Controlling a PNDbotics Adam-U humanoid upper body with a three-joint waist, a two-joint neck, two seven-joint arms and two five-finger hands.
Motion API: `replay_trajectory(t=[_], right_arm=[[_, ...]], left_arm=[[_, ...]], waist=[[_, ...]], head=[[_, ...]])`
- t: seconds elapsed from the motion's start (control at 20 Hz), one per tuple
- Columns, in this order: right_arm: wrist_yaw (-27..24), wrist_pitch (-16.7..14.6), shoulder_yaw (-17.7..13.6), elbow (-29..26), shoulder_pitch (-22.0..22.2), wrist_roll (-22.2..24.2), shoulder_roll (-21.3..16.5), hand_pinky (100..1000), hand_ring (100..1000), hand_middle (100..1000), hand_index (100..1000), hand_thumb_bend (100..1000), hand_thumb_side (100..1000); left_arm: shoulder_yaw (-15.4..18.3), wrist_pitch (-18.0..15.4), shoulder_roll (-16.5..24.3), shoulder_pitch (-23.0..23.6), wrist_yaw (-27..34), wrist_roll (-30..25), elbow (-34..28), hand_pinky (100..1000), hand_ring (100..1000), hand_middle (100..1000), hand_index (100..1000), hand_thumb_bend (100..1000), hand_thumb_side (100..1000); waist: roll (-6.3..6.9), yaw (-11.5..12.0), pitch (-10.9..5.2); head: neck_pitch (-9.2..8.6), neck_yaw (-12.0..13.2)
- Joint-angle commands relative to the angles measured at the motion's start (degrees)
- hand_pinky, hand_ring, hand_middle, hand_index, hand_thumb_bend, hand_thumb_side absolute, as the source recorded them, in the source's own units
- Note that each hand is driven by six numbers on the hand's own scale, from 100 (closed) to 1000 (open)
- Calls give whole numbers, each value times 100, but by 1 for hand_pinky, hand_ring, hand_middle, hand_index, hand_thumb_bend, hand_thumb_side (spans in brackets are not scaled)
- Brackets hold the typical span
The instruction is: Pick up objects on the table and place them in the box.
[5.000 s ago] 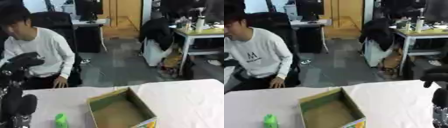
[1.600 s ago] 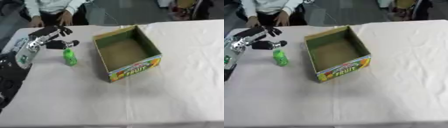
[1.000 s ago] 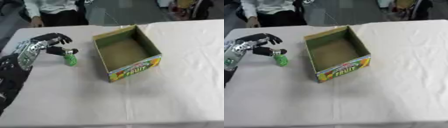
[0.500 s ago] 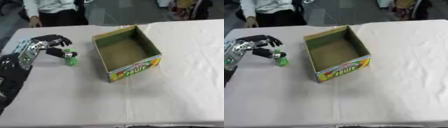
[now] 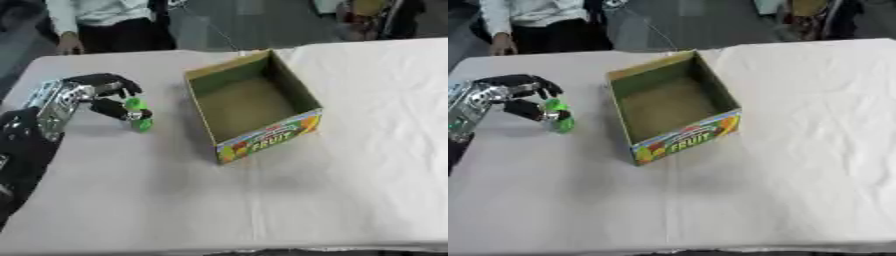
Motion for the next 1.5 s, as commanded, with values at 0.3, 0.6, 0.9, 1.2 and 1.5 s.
replay_trajectory(t=[0.3,0.6,0.9,1.2,1.5], right_arm=[[-5,-2,-33,-98,-115,6,-41,305,466,569,652,100,657],[-12,1,-16,-98,-128,18,-21,306,466,569,652,100,657],[-26,-5,-16,-98,-140,14,-12,309,466,569,653,100,658],[-36,-10,-14,-98,-161,8,1,312,466,567,652,100,658],[-50,-17,-7,-98,-203,5,20,319,465,559,652,100,658]], left_arm=[[89,-24,65,-162,-274,-202,40,1000,761,834,929,856,513],[118,3,-3,-187,-333,-122,161,1000,753,830,924,844,508],[145,22,-16,-193,-438,-113,297,1000,743,830,924,822,436],[175,11,-26,-219,-500,-67,370,971,715,821,914,788,388],[208,0,-66,-234,-463,122,461,776,669,797,894,755,374]], waist=[[-9,-28,-45],[-15,-46,-33],[-17,-66,-25],[-18,-88,-13],[-16,-125,-4]], head=[[-2,48],[-2,115],[-17,150],[-36,174],[-57,158]])
